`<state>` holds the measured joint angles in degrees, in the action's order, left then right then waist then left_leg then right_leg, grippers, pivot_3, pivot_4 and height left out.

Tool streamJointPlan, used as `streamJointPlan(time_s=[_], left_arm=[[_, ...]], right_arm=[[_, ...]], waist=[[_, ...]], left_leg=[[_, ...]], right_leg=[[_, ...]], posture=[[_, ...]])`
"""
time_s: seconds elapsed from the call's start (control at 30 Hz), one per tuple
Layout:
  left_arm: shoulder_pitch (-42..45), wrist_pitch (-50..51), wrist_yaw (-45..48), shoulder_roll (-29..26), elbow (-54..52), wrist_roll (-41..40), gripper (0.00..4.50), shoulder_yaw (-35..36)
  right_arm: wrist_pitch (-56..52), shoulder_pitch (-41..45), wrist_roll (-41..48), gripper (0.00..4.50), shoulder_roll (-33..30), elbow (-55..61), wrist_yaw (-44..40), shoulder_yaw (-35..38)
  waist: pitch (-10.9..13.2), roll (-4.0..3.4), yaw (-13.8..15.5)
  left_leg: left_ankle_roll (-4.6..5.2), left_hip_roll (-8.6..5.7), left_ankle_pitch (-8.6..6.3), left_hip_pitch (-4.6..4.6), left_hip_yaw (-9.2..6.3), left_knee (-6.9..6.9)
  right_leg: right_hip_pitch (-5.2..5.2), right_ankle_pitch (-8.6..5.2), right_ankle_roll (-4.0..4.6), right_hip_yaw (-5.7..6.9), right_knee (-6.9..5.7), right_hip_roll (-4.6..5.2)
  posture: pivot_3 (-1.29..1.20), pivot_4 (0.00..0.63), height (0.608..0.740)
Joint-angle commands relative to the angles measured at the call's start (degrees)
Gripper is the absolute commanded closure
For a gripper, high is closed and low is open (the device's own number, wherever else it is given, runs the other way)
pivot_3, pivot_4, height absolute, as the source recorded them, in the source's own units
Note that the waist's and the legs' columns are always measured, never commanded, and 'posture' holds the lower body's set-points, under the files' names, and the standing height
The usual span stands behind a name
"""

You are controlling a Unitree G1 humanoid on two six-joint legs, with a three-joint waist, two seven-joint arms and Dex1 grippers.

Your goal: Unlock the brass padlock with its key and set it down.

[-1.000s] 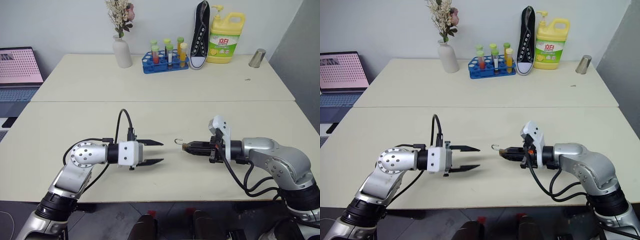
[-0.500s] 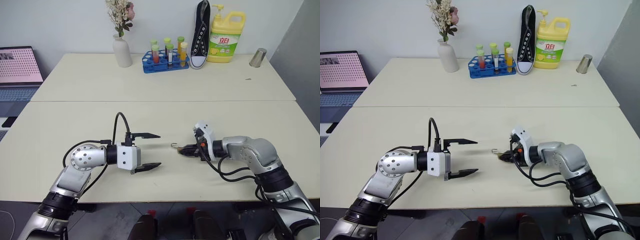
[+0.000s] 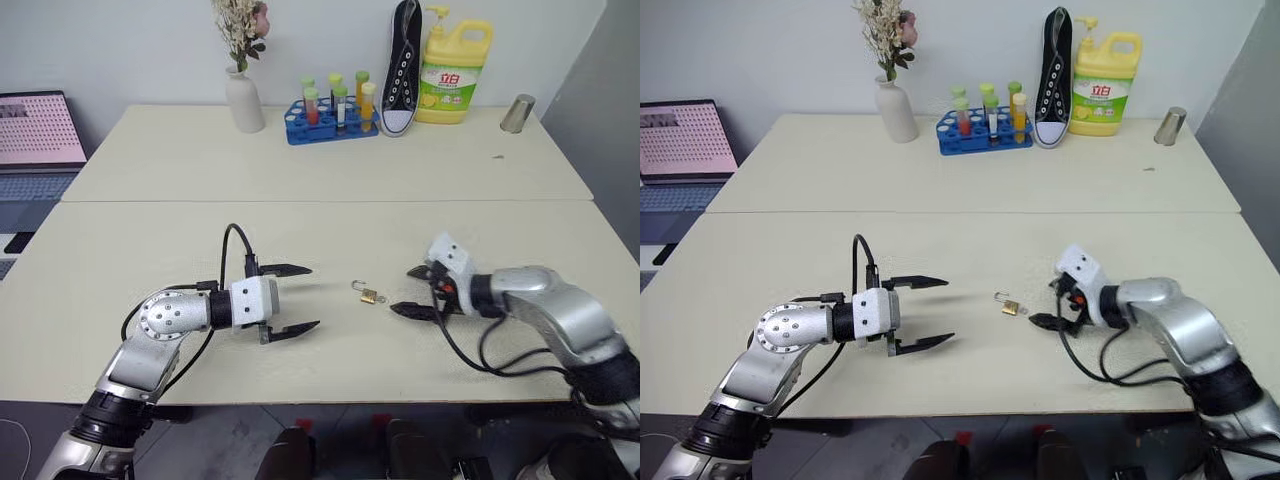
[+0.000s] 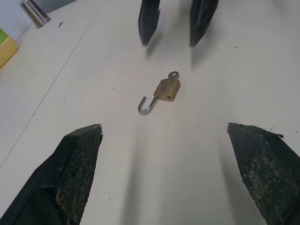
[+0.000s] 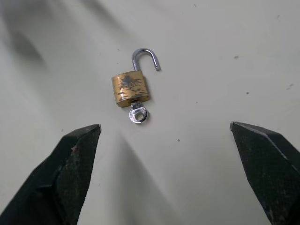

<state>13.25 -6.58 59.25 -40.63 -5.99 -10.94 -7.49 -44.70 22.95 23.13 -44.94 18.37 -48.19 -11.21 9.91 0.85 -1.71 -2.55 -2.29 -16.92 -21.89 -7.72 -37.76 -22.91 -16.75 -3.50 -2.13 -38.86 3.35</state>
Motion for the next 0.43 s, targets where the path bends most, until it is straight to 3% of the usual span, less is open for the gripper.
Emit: streamJointPlan(time_s=[0.03, 0.27, 0.43], left_arm=[[0.3, 5.6, -0.1, -1.1, -4.9, -2.3, 0.00, 1.3], [0.9, 12.2, 0.4, -0.7, -8.4, -4.9, 0.00, 1.4], [1.1, 16.1, 3.3, -1.4, -8.9, -7.9, 0.00, 1.4]], right_arm=[[3.8, -3.2, 2.0, 0.02, -2.2, 9.4, -1.9, 5.8], [3.5, -11.6, 6.1, 0.02, -5.5, 17.9, -3.0, 14.1], [4.2, -13.2, 5.3, 0.02, -6.5, 18.6, -2.7, 14.1]], waist=[[0.0, 0.00, 0.0], [0.0, 0.00, 0.1], [0.0, 0.01, -0.1]], left_leg=[[0.00, 0.01, 0.00, -0.01, 0.01, -0.01], [0.00, 0.04, 0.00, 0.01, 0.01, -0.02], [0.00, 0.02, 0.00, 0.04, 0.07, -0.05]], right_leg=[[-0.01, 0.00, 0.00, 0.00, 0.00, 0.00], [0.00, 0.00, 0.00, 0.00, -0.05, -0.07], [0.04, 0.00, 0.00, -0.04, -0.04, -0.07]], posture=[[0.00, 0.150, 0.740], [0.00, 0.150, 0.740], [0.00, 0.150, 0.740]])
